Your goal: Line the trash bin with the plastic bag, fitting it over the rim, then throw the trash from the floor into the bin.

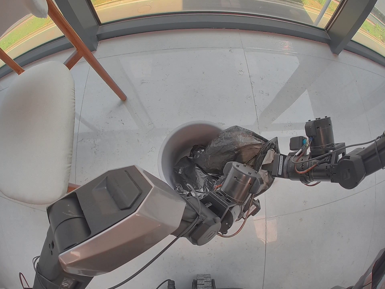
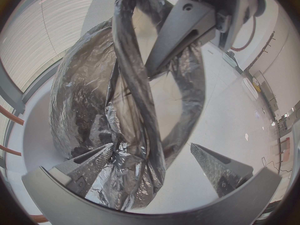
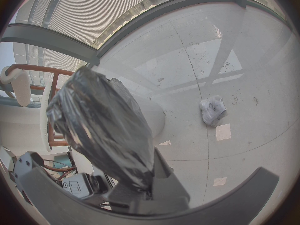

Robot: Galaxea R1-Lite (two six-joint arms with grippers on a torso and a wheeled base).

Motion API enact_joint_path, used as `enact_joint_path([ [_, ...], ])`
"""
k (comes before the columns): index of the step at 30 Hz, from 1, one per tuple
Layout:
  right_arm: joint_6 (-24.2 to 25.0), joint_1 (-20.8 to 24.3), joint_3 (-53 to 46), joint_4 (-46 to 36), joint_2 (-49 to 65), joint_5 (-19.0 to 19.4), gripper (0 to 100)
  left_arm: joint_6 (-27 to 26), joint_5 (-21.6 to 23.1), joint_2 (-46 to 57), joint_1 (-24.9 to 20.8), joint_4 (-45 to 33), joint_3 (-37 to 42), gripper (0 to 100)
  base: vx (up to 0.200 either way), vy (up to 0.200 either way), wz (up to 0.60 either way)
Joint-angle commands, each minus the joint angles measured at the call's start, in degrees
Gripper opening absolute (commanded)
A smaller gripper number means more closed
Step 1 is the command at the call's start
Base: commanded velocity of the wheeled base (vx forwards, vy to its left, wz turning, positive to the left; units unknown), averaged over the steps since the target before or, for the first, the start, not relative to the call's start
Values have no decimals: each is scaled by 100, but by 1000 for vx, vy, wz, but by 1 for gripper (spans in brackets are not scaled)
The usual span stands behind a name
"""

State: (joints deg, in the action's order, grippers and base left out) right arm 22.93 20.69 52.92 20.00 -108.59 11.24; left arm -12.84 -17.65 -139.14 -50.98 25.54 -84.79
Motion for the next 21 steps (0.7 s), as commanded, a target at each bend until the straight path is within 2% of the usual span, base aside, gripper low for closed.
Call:
enact_joint_path([
  [1, 10, -3, -27, 3, 49, 1, 0, -8, -10, -95, 88, -5, -152, 100, 0, 0, 0],
  [4, 10, -3, -36, 3, 58, 1, 0, -8, -10, -104, 123, 4, -231, 100, 0, 0, 0],
  [5, 10, -3, -36, 3, 58, 1, 0, -8, -10, -104, 123, -5, -240, 0, 0, 0, 0],
  [14, 10, -12, -36, 3, 75, 1, 0, -8, -10, -104, 141, -5, -223, 0, 0, 0, 0],
  [21, 18, -47, -89, 3, 137, 1, 0, -158, -1, -43, 343, -23, -205, 0, 0, 0, 0],
])
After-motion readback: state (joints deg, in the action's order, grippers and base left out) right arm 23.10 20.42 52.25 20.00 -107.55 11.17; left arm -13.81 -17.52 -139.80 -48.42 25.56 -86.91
